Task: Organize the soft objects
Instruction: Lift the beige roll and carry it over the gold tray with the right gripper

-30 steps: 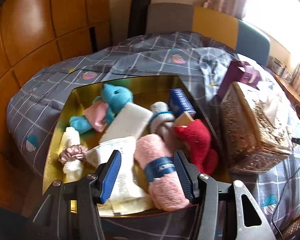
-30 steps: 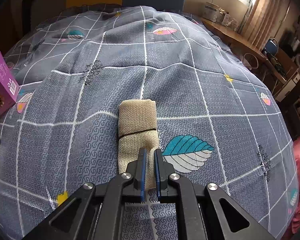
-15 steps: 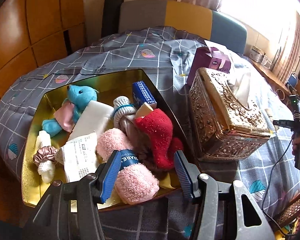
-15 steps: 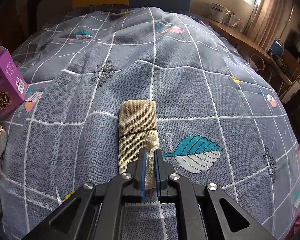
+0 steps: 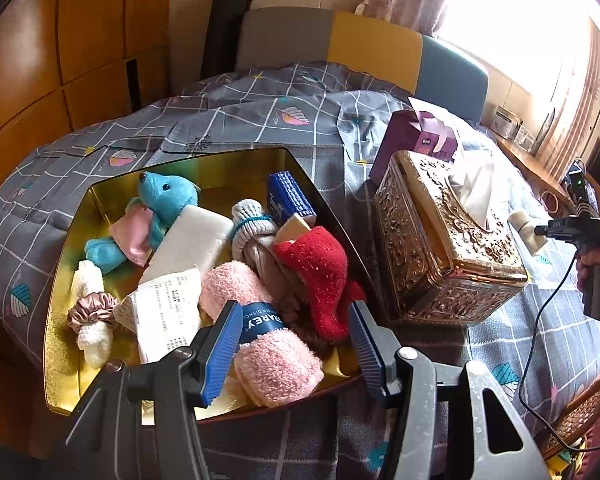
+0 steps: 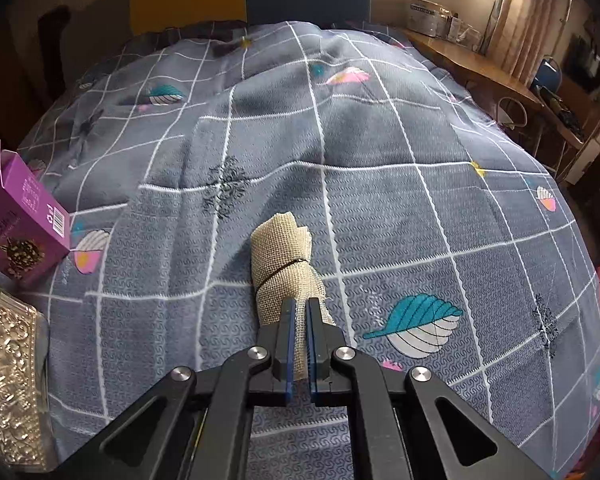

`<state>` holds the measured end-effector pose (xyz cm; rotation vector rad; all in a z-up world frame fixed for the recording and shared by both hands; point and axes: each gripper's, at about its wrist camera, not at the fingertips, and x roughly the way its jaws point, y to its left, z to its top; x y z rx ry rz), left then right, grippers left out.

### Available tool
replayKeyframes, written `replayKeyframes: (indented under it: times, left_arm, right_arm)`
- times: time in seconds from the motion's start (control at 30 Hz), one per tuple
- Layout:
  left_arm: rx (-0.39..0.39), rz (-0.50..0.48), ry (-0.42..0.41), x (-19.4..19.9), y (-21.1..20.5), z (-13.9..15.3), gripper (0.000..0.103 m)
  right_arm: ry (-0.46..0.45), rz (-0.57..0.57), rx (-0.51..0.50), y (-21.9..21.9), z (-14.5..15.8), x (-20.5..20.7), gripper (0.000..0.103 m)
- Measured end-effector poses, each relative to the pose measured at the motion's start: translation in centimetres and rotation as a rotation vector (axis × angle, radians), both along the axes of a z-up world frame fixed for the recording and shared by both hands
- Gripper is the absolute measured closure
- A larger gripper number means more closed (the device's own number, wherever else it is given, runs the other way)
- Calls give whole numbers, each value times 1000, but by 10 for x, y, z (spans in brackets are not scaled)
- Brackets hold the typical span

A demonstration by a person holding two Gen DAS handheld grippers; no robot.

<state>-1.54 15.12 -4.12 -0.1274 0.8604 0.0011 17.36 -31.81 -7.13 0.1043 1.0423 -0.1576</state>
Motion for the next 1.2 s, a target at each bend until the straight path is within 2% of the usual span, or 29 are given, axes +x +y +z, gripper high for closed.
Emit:
replayKeyframes:
  times: [0.4,0.57,0.93,1.2]
  left_arm:
    - [7,26,-1,-3,7,1,48]
    - [17,41,-4,-4,11,3,48]
    - [30,62,-11,-7,20,4,48]
    - [27,77,-9,-9,26,2,48]
  right_arm:
    - [-77,46,0,39,44,15,98]
    - [-126,100,5,73,67,30,98]
    - [-273,372,47,187,124,28,98]
    - [-319,582,70,256,142,-2,98]
